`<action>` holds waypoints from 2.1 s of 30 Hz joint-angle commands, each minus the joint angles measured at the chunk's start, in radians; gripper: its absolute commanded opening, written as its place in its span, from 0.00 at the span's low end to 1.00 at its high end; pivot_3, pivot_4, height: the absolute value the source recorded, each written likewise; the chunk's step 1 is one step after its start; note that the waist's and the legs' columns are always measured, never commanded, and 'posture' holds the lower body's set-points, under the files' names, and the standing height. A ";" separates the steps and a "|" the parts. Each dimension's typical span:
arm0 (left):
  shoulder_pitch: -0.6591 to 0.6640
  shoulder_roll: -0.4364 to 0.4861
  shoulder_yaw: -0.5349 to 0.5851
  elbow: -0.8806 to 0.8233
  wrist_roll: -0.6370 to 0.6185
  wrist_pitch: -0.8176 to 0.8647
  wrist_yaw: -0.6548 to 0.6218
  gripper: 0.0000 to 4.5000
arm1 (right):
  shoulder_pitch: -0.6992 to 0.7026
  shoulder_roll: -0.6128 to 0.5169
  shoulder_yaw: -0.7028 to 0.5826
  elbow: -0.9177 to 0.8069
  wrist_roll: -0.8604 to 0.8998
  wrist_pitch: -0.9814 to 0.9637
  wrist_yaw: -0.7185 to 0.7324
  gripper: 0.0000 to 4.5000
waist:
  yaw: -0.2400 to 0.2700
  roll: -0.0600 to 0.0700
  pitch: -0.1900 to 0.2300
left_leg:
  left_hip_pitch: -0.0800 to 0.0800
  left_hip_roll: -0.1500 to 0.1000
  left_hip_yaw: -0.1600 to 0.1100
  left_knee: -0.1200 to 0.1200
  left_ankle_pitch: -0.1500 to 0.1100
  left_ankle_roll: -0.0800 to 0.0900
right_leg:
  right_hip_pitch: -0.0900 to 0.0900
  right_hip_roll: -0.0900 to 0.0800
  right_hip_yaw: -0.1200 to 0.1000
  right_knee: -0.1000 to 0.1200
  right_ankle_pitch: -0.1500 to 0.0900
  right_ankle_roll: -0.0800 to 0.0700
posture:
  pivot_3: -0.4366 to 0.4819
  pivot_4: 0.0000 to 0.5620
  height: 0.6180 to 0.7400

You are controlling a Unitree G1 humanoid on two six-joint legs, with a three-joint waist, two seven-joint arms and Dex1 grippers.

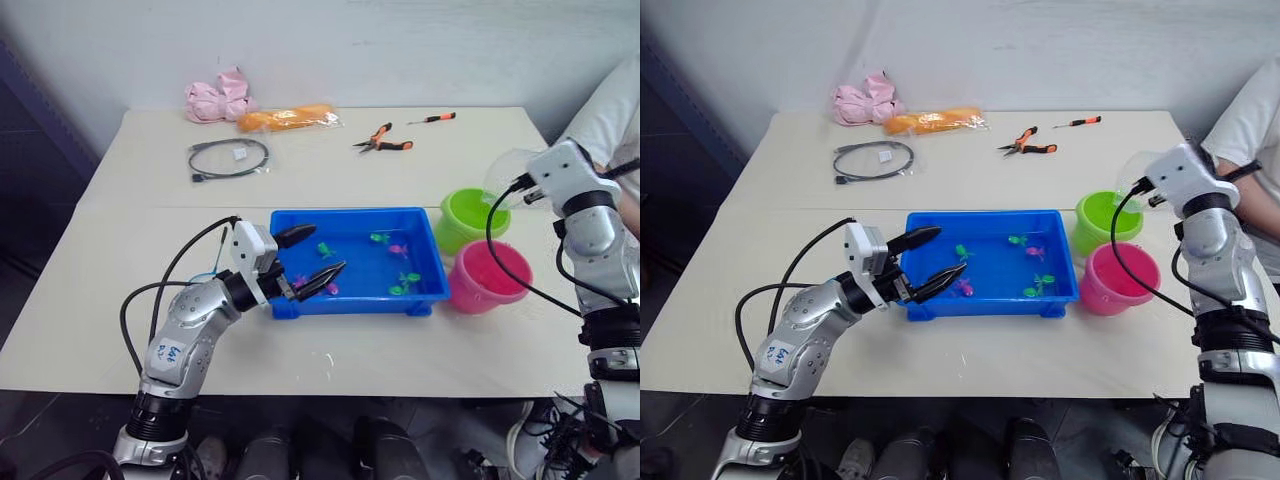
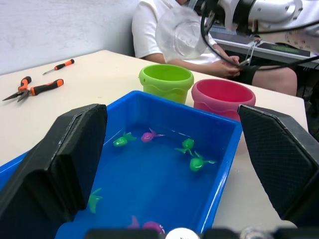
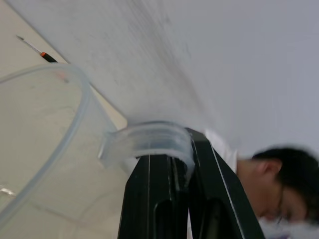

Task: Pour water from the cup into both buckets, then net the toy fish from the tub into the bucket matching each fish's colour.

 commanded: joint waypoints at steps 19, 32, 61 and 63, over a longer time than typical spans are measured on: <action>0.042 0.100 0.043 -0.100 -0.105 0.022 -0.152 1.00 | 0.175 0.274 -0.581 -0.007 0.591 0.208 -0.086 0.01 | -0.019 0.000 0.000 | 0.001 0.000 0.001 -0.001 0.000 0.000 | 0.000 -0.003 0.002 0.001 0.000 0.000 | 0.48 0.27 1.00; 0.049 0.180 0.040 -0.195 -0.215 0.137 -0.231 1.00 | 0.300 0.300 -0.540 -0.100 0.627 0.193 -0.081 0.69 | -0.025 0.000 0.000 | 0.002 0.000 0.001 -0.001 0.000 0.000 | 0.000 -0.003 0.003 0.001 0.000 -0.001 | 0.48 0.27 1.00; 0.709 0.105 0.758 0.157 0.013 -0.293 0.052 1.00 | 0.988 0.102 -0.185 -0.878 0.760 -0.165 1.059 1.00 | -0.001 -0.007 0.000 | 0.005 0.003 0.000 -0.003 -0.014 0.003 | 0.000 -0.006 0.002 -0.008 -0.001 -0.005 | 0.48 0.27 1.00; 0.744 0.073 0.798 0.163 0.016 -0.216 0.166 1.00 | 0.943 0.122 -0.154 -0.860 0.728 -0.229 1.056 1.00 | 0.001 -0.008 0.001 | 0.004 0.003 0.000 -0.003 -0.013 0.001 | -0.001 -0.006 0.001 -0.008 -0.001 -0.006 | 0.48 0.27 1.00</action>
